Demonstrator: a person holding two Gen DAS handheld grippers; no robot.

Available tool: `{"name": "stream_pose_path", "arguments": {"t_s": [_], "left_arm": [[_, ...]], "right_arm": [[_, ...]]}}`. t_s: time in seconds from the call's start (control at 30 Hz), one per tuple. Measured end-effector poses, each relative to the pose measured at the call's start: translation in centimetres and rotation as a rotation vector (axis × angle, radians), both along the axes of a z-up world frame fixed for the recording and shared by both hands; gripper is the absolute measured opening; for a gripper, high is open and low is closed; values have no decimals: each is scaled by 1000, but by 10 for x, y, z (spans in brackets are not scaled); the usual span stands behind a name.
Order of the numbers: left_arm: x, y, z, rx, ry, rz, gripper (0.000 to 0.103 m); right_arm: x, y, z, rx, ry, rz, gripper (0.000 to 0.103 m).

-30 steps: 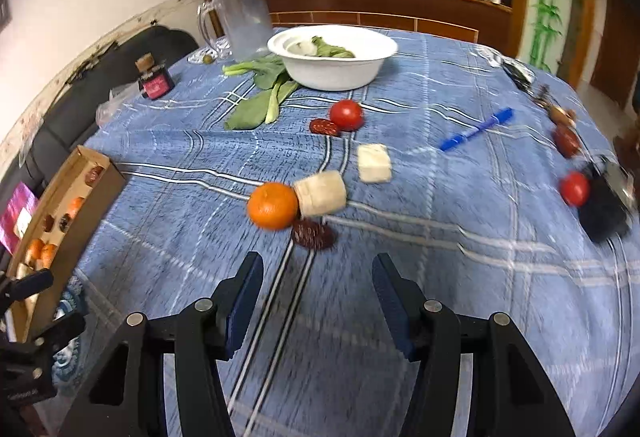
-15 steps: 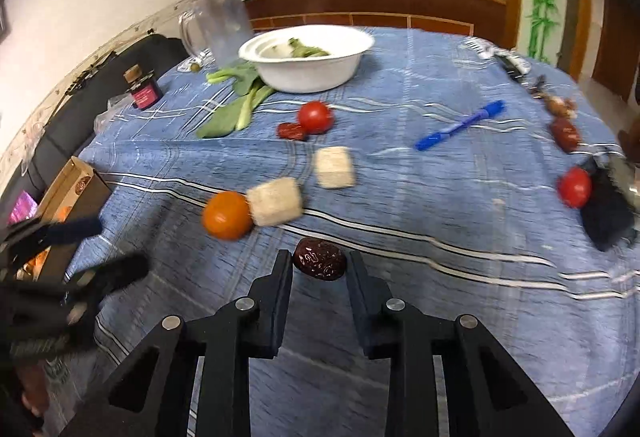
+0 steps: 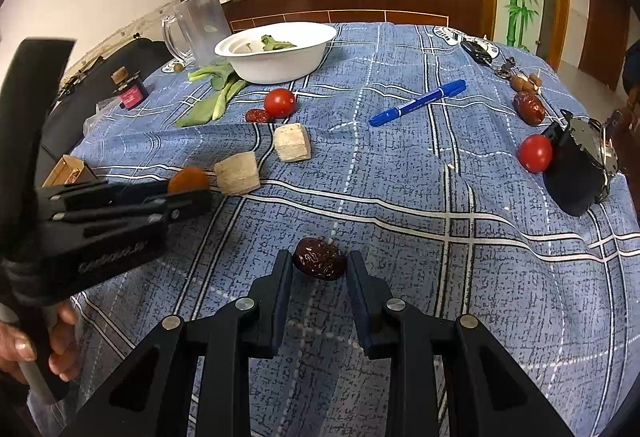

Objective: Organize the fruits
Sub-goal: 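Carry the date and orange in both tools over the tray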

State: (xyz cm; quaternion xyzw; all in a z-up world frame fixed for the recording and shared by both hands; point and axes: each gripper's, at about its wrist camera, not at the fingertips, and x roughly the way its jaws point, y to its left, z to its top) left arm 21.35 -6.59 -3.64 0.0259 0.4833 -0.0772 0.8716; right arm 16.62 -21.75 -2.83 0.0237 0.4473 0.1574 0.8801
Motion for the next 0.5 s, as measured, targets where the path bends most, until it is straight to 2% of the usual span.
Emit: {"name": "stream_pose_path", "arguments": {"t_s": [0.27,0.33,0.5], "left_arm": [[-60,28,10,4,6,47,31],[-76,34,13,21,-4,64,31],[-114,48,20,6,-14,76,31]], "right_arm": [[-27,9,16,-33,-36,1,30],[-38,14,19,-49,-41,10,30],[-68,28,21,-81,-41,25,30]]}}
